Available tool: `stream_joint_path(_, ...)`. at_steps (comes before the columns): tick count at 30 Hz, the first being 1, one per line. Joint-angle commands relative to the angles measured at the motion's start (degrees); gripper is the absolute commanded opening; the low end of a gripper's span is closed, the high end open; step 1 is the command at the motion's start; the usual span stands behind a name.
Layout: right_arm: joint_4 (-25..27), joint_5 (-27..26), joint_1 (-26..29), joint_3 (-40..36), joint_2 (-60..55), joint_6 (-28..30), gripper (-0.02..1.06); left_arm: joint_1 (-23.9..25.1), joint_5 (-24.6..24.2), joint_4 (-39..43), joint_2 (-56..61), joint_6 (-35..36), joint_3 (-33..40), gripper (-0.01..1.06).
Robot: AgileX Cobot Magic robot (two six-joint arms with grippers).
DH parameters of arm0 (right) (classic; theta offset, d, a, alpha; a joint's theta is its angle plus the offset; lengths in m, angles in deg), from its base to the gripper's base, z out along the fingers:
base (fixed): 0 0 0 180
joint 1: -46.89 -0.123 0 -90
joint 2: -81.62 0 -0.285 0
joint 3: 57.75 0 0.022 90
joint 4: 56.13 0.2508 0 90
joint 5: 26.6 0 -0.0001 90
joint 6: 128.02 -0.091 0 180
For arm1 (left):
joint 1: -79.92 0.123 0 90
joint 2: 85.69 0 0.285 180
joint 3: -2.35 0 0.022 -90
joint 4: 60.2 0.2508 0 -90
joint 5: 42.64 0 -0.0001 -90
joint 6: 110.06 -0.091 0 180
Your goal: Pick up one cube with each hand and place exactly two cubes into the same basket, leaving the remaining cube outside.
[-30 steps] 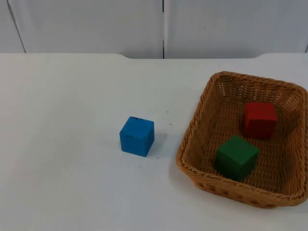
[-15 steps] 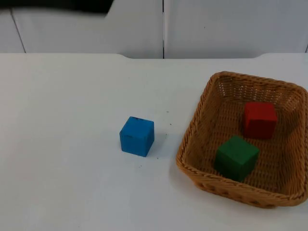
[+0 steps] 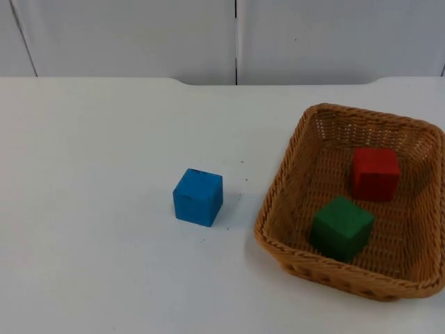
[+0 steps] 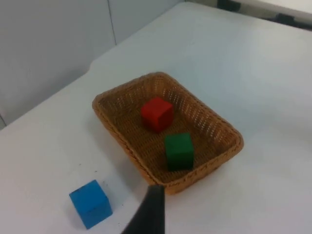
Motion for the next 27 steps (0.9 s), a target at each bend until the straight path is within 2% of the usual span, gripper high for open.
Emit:
stream_joint_path(1, 3.3, 2.0, 0.1, -0.5, 2.2, 2.6, 0.66, 0.1, -3.0, -0.3, 3.8, 1.4, 0.3, 0.87)
stream_joint_path(8, 5.1, 3.0, 0.1, -3.6, 6.3, 3.4, 0.66, 0.1, -8.6, 3.2, 10.4, 6.7, 0.3, 0.87)
stream_joint_path(12, 4.9, 5.7, 0.1, -4.3, 8.4, 3.4, 0.66, 0.1, -11.8, 4.2, 14.5, 8.4, 0.6, 0.87)
stream_joint_path(19, 4.6, 7.5, 0.1, -4.3, 10.7, 3.2, 0.66, 0.1, -12.0, 4.2, 21.9, 10.5, 7.6, 0.87)
stream_joint_path(27, 3.7, 11.2, 0.1, -4.5, 10.7, 1.6, 0.66, 0.1, -13.2, 4.3, 24.3, 11.4, 8.3, 0.87)
